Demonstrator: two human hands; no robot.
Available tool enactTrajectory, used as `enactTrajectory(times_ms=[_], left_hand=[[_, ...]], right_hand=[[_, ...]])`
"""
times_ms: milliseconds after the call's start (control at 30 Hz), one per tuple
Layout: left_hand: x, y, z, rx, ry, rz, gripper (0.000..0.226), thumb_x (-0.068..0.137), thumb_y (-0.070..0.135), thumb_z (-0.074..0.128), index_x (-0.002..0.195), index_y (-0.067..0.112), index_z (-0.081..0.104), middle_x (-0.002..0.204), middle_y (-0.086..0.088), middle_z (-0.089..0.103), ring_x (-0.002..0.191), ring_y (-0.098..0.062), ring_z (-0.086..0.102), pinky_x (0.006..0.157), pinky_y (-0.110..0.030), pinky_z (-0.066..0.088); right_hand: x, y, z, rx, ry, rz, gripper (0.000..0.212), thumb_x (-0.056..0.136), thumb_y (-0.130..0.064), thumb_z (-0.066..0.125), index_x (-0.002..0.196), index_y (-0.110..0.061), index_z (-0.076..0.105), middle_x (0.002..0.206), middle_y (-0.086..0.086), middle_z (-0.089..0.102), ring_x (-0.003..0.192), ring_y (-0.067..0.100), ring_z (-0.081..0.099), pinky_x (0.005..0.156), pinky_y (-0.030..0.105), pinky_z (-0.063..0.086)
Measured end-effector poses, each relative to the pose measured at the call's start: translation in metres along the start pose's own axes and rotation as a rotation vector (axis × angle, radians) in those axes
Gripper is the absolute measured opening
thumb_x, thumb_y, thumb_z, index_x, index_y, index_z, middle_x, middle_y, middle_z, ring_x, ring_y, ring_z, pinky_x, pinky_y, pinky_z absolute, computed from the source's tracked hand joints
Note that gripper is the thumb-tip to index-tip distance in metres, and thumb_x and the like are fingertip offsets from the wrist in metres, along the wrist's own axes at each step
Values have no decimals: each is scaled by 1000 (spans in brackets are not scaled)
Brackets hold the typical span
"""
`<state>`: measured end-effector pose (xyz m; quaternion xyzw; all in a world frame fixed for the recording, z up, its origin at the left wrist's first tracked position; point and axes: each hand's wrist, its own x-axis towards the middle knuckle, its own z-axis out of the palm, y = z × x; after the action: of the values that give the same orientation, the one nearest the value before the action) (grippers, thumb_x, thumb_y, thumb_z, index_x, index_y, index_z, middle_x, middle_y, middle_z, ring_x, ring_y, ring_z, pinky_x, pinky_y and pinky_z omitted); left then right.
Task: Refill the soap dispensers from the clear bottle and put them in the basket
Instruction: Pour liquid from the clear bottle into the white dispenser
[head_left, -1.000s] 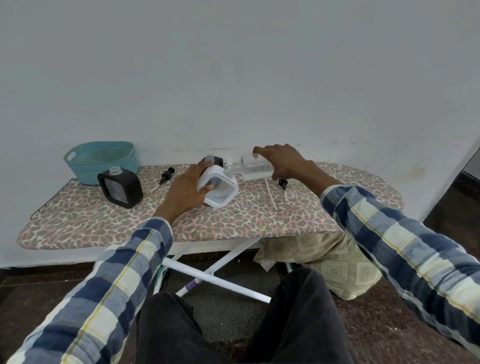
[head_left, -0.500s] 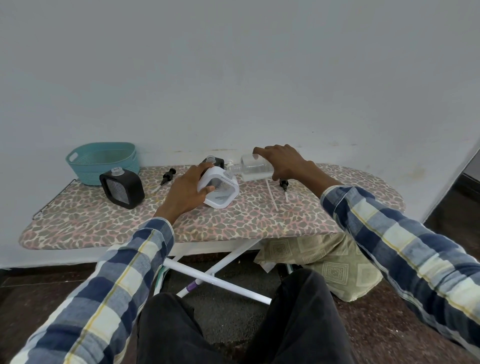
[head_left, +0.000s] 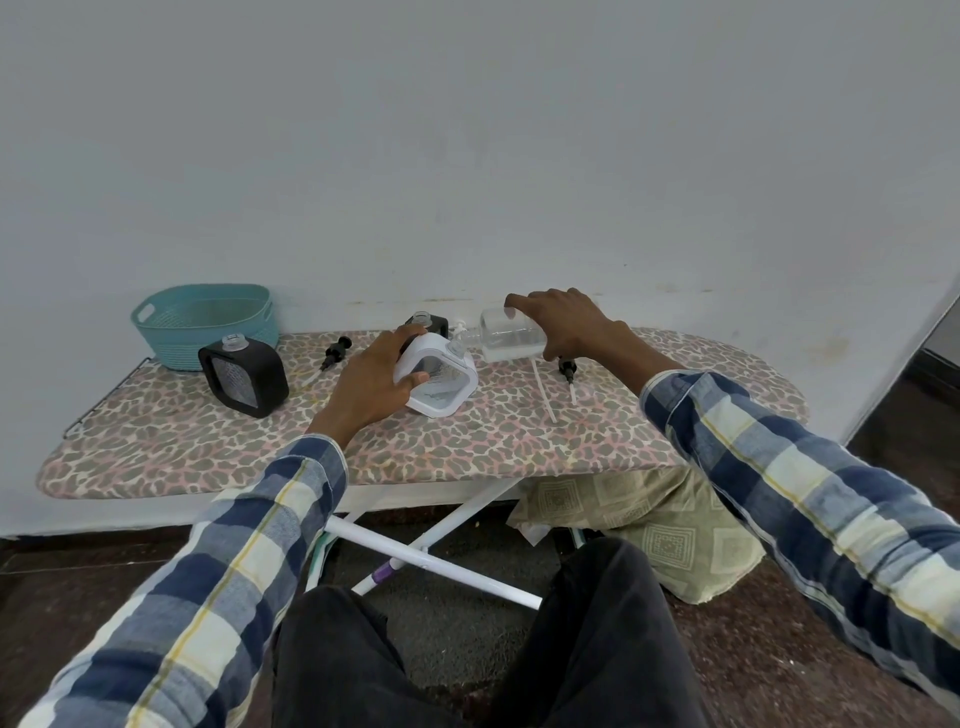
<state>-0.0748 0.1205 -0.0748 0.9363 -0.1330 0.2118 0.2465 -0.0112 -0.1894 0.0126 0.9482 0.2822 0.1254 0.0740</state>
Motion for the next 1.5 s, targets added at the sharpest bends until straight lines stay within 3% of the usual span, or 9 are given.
enactTrajectory(times_ms=[467,1033,1367,1500], left_hand=[[0,-4,2,15,7,6,67,94,33,79,150,38,43,126,1,66,99,-24,68,83,-43,60],[0,-4,5,-9,14,-3,67,95,31,78,153,34,44,132,-3,63,105,-26,67,85,-42,57],[-22,-7,10,-126,93,-82,65,98,33,75,152,38,40,137,5,60,105,-16,63,87,-39,56],[-38,-9,15,-218,151,-173,65,99,38,73,153,41,37,132,4,64,104,-19,66,85,-37,55]], right_hand=[[2,1,2,0,5,-3,81,69,-8,84,135,-29,43,92,-4,53,82,24,50,74,36,33],[3,2,3,-31,19,-6,81,70,-7,84,136,-30,43,93,-4,53,84,25,53,75,36,34],[0,-14,25,213,49,30,84,67,-20,92,134,-30,42,107,5,66,89,30,61,69,37,45],[-2,-24,40,421,102,77,84,65,-22,95,130,-29,43,113,6,67,92,29,62,73,43,57]])
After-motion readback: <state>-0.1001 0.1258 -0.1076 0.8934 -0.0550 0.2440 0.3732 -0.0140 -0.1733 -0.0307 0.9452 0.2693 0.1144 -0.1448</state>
